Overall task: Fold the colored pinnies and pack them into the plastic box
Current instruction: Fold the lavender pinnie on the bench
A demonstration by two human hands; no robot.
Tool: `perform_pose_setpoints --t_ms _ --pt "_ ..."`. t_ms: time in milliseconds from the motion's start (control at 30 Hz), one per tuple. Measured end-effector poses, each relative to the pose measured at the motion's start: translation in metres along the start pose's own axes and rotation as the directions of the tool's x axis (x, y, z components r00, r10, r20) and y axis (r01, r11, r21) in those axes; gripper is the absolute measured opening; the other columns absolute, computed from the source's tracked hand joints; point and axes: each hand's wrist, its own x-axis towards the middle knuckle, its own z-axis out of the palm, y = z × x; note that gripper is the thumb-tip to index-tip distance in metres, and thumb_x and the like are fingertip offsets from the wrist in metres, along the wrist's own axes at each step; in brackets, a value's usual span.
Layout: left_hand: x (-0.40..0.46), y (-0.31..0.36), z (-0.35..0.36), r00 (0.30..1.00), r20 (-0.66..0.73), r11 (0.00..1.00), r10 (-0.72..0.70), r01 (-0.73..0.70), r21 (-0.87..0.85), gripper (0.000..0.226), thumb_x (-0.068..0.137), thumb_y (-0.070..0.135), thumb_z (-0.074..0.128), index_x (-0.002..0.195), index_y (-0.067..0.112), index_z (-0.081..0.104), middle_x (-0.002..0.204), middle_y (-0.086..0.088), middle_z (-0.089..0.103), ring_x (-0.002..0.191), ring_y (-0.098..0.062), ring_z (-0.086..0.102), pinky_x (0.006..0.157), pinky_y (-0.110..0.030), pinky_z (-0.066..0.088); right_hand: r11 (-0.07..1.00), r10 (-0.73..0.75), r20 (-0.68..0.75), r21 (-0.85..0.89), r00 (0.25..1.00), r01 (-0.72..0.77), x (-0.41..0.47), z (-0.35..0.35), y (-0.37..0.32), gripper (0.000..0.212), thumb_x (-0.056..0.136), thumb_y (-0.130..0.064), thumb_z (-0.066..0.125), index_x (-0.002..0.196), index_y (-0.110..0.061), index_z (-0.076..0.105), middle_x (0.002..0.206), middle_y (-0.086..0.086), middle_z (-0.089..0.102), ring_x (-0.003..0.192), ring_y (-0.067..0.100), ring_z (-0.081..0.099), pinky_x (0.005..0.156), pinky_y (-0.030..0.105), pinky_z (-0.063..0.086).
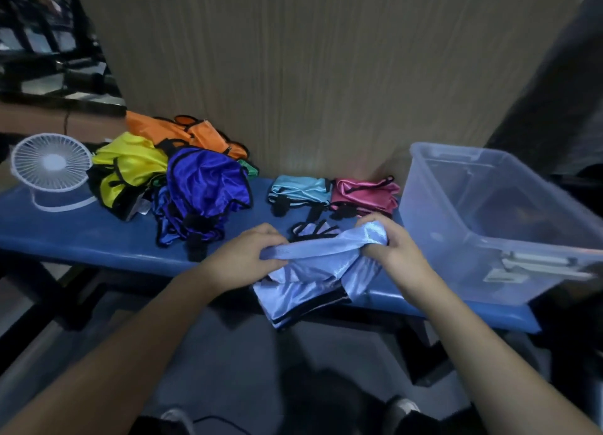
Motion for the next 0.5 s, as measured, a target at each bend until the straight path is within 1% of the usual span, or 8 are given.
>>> perform_pose_setpoints --t_ms 67,100,167,200,267,367,433,500 --pt "0.009 0.008 0.005 0.998 0.010 0.998 -0.068 0.068 -0.015 0.010 0.094 0.026 0.064 0.093 0.035 0.063 0.096 0.010 0.064 0.087 -0.004 0.059 0.070 -0.011 0.039 0.998 0.045 -0.044 -0.040 0.998 -0.046 -0.007 -0.009 0.008 0.020 0.079 0.005 0.058 0.086 -0.014 0.062 0.076 0.000 0.059 0.072 0.014 0.053 0.066 0.033 0.040" --pt "0.012 0.012 0.005 0.994 -0.010 0.993 -0.107 0.107 -0.046 0.010 0.094 0.025 0.064 0.087 0.033 0.065 0.086 0.009 0.067 0.079 -0.004 0.062 0.066 -0.015 0.042 0.996 0.071 -0.076 -0.048 0.995 -0.074 -0.010 -0.012 0.013 0.016 0.082 0.002 0.062 0.088 -0.013 0.064 0.075 -0.002 0.061 0.071 0.013 0.055 0.066 0.032 0.044" --pt "0.021 0.019 0.006 0.987 -0.054 0.980 -0.153 0.144 -0.136 0.008 0.092 0.025 0.065 0.086 0.027 0.069 0.079 0.003 0.071 0.074 -0.011 0.067 0.068 -0.032 0.051 0.987 0.154 -0.142 -0.014 0.978 -0.158 -0.018 -0.019 0.024 0.010 0.088 -0.004 0.066 0.094 -0.012 0.065 0.073 -0.003 0.063 0.067 0.013 0.057 0.060 0.031 0.048" --pt "0.025 0.024 0.006 0.986 -0.067 0.971 -0.154 0.138 -0.196 0.006 0.091 0.023 0.067 0.086 0.024 0.070 0.080 -0.001 0.072 0.074 -0.016 0.070 0.070 -0.036 0.053 0.980 0.195 -0.172 0.006 0.966 -0.197 -0.021 -0.024 0.028 0.009 0.090 -0.005 0.066 0.096 -0.011 0.066 0.074 -0.002 0.064 0.065 0.013 0.058 0.057 0.031 0.049" --pt "0.029 0.035 0.003 0.989 -0.060 0.930 -0.137 0.107 -0.352 0.002 0.088 0.020 0.074 0.088 0.020 0.072 0.084 -0.006 0.074 0.077 -0.019 0.072 0.073 -0.036 0.054 0.972 0.234 -0.230 0.026 0.945 -0.234 -0.021 -0.031 0.034 0.007 0.093 -0.007 0.065 0.099 -0.009 0.066 0.078 0.003 0.067 0.066 0.015 0.061 0.053 0.031 0.052" --pt "0.028 0.049 -0.007 0.994 0.048 0.816 -0.100 0.109 -0.568 0.022 0.082 0.020 0.080 0.103 0.016 0.073 0.101 -0.006 0.076 0.095 -0.021 0.073 0.083 -0.033 0.056 0.972 0.233 -0.324 0.071 0.917 -0.222 -0.014 -0.035 0.033 0.006 0.094 -0.010 0.063 0.100 -0.010 0.062 0.084 0.008 0.067 0.069 0.018 0.064 0.050 0.031 0.052" --pt "0.025 0.051 -0.014 0.995 0.094 0.768 -0.042 0.092 -0.634 0.035 0.081 0.008 0.079 0.114 0.012 0.070 0.112 -0.007 0.074 0.107 -0.021 0.069 0.089 -0.026 0.055 0.974 0.225 -0.372 0.078 0.901 -0.211 -0.009 -0.032 0.033 0.007 0.094 -0.012 0.062 0.100 -0.015 0.059 0.086 0.010 0.067 0.069 0.016 0.065 0.049 0.031 0.052" --pt "0.022 0.050 -0.017 0.993 0.121 0.758 -0.002 0.081 -0.647 0.045 0.079 -0.003 0.077 0.121 0.011 0.067 0.119 -0.004 0.072 0.114 -0.015 0.066 0.090 -0.017 0.051 0.977 0.213 -0.398 0.071 0.892 -0.201 -0.006 -0.028 0.037 0.014 0.094 -0.014 0.062 0.101 -0.024 0.055 0.089 0.016 0.064 0.068 0.018 0.062 0.050 0.040 0.055"
